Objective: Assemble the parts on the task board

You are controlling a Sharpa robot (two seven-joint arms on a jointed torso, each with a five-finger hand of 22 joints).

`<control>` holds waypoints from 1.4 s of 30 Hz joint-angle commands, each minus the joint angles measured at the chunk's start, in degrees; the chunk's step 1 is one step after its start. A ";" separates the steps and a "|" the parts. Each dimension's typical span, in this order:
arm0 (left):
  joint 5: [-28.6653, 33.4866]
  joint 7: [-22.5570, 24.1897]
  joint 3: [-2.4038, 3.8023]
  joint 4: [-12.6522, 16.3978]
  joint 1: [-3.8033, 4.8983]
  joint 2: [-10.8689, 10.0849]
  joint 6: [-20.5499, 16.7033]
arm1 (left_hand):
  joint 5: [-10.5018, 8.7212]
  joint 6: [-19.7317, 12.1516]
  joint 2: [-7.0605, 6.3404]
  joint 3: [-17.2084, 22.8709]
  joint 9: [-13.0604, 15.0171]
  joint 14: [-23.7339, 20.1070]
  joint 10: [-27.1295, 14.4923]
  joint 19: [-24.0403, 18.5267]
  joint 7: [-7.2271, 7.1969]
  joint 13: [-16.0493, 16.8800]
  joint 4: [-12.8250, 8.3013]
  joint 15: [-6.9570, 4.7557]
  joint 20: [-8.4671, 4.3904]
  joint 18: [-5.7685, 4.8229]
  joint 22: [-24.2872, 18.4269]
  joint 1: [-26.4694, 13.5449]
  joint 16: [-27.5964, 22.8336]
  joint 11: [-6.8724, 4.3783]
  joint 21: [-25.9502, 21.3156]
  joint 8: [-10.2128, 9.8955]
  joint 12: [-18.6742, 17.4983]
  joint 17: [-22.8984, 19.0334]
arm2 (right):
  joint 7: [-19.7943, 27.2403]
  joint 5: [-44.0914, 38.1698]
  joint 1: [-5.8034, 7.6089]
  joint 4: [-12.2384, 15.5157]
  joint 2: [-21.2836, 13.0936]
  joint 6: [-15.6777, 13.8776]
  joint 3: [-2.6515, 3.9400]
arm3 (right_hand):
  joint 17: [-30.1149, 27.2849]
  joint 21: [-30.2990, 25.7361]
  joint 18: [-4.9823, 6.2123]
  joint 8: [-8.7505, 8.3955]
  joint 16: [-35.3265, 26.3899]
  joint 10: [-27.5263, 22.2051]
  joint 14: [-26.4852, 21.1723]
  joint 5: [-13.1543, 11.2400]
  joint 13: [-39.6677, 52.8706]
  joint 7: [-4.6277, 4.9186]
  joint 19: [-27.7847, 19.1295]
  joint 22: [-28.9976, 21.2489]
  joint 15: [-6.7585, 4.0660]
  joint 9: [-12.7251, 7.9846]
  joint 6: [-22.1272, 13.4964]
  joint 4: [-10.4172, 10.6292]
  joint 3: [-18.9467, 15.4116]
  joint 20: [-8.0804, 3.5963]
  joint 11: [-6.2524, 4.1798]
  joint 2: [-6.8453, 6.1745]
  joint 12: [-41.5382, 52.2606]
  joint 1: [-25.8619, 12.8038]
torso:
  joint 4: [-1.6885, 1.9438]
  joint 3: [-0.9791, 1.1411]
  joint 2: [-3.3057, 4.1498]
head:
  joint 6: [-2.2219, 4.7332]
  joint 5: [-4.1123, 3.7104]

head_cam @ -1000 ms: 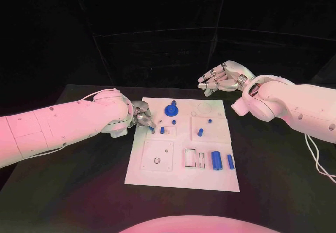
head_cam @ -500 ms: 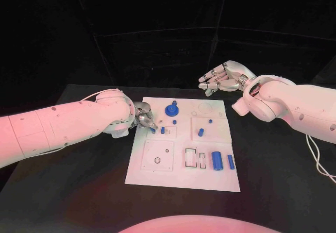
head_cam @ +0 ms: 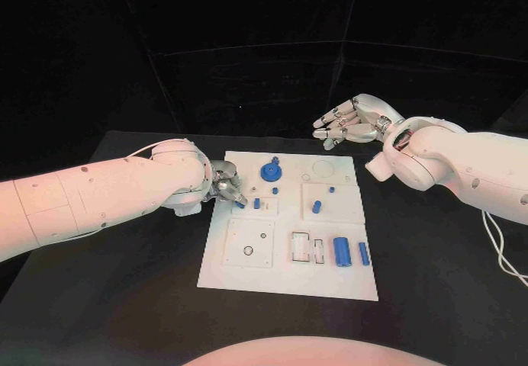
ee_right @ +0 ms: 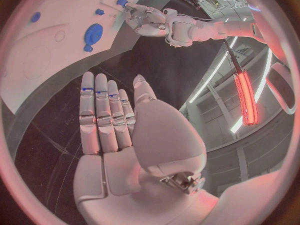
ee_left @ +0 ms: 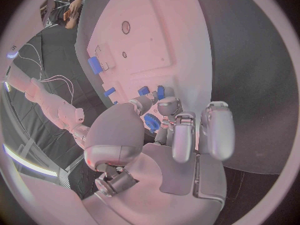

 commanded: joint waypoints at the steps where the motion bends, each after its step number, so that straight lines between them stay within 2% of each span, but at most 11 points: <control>1: -0.49 -1.09 -0.17 0.12 -0.21 -0.10 2.32 | -0.16 0.37 0.67 2.33 -0.04 5.96 0.22 0.41 -0.17 0.05 -1.94 -0.29 -0.50 0.53 2.77 0.00 0.18 -0.26 -0.21 0.34 0.33 15.09 | 0.27 0.04 0.10 0.04 0.02 0.39 0.03 | -0.06 -0.29 0.32 0.35 -0.32 -0.36 -0.21 0.20 -0.06 -0.13 0.43 -0.05 -0.14 0.04 -0.41 -0.37 -0.06 -0.15 0.11 0.40 0.27 0.21 | 0.03 -0.03 -0.01 | -0.07 0.06; 13: -0.32 -0.68 -0.17 -0.27 -0.27 0.20 2.12 | -0.21 0.57 0.70 1.99 0.07 5.96 0.47 0.49 -0.28 0.27 -1.52 -0.38 -0.57 0.49 2.93 -0.47 0.18 -0.36 -0.09 0.70 0.59 15.09 | 0.24 0.04 0.10 -0.03 0.09 0.56 0.03 | -0.06 -0.29 0.32 0.35 -0.32 -0.36 -0.21 0.20 -0.06 -0.13 0.43 -0.05 -0.14 0.04 -0.41 -0.37 -0.06 -0.15 0.11 0.40 0.27 0.21 | -0.02 0.00 -0.01 | -0.08 -0.08; 17: -0.11 -0.80 -0.17 -0.87 -0.28 0.62 1.97 | -0.54 1.31 -0.25 -1.89 0.07 5.96 0.91 0.63 -0.42 0.55 2.24 -0.43 -0.66 0.42 3.18 -4.99 0.18 -0.42 0.09 1.34 1.11 15.09 | 0.16 0.04 0.10 -0.01 0.08 0.66 0.03 | -0.06 -0.34 0.32 0.38 -0.31 -0.35 -0.20 0.17 -0.09 -0.11 0.48 -0.09 -0.13 0.05 -0.42 -0.36 -0.12 -0.15 0.12 0.41 0.27 0.17 | -0.04 0.04 0.04 | -0.05 -0.03; 19: 0.06 -0.86 -0.17 -1.21 -0.28 0.86 1.88 | -0.49 1.51 -0.09 -3.64 -0.05 5.96 0.97 0.67 -0.49 0.57 4.11 -0.50 -0.73 0.41 3.23 -6.96 0.18 -0.47 0.12 1.45 1.25 15.09 | 0.14 0.04 0.10 0.01 0.08 0.70 0.03 | -0.07 -0.34 0.32 0.38 -0.31 -0.36 -0.20 0.17 -0.09 -0.11 0.48 -0.09 -0.13 0.05 -0.42 -0.36 -0.12 -0.15 0.12 0.41 0.27 0.17 | -0.04 0.02 0.03 | -0.03 -0.03; 24: 0.26 -0.89 -0.17 -1.87 -0.30 1.35 2.05 | -0.37 1.71 -0.05 -6.60 -0.29 5.96 1.04 0.80 -0.65 0.71 6.07 -0.66 -0.88 0.36 3.47 -8.93 0.18 -0.62 0.29 1.66 1.57 15.09 | -0.14 0.04 0.10 0.06 0.09 1.16 0.03 | -0.07 -0.37 0.31 0.38 -0.32 -0.37 -0.21 0.14 -0.11 -0.10 0.49 -0.11 -0.12 0.04 -0.45 -0.37 -0.17 -0.15 0.14 0.35 0.27 0.16 | -0.05 0.06 0.00 | -0.08 0.04; 35: 0.33 -1.07 -0.17 -2.44 -0.35 1.90 1.83 | -0.23 1.99 0.31 -8.46 -0.49 5.96 1.11 0.90 -0.79 0.86 7.21 -0.76 -0.98 0.32 3.66 -9.83 0.18 -0.73 0.41 1.90 1.84 15.09 | -0.60 0.04 0.10 0.11 0.09 1.81 0.03 | -0.10 -0.52 0.27 0.38 -0.38 -0.47 -0.34 0.06 -0.19 -0.03 0.48 -0.20 -0.04 0.02 -0.57 -0.28 -0.40 -0.11 0.23 0.27 0.23 -0.11 | -0.01 0.04 0.00 | -0.02 -0.22; 42: 0.33 -1.10 -0.17 -2.41 -0.37 1.76 1.97 | -0.27 2.19 -0.02 -9.62 -0.56 5.96 1.28 0.94 -0.90 1.04 7.58 -0.83 -1.03 0.30 3.75 -10.19 0.18 -0.81 0.46 2.10 2.07 15.09 | -0.62 0.04 0.10 0.14 0.04 1.86 0.03 | -0.11 -0.56 0.27 0.39 -0.39 -0.48 -0.35 0.05 -0.20 -0.01 0.49 -0.22 -0.02 0.02 -0.59 -0.24 -0.46 -0.09 0.25 0.27 0.24 -0.20 | 0.00 -0.02 0.00 | -0.03 -0.31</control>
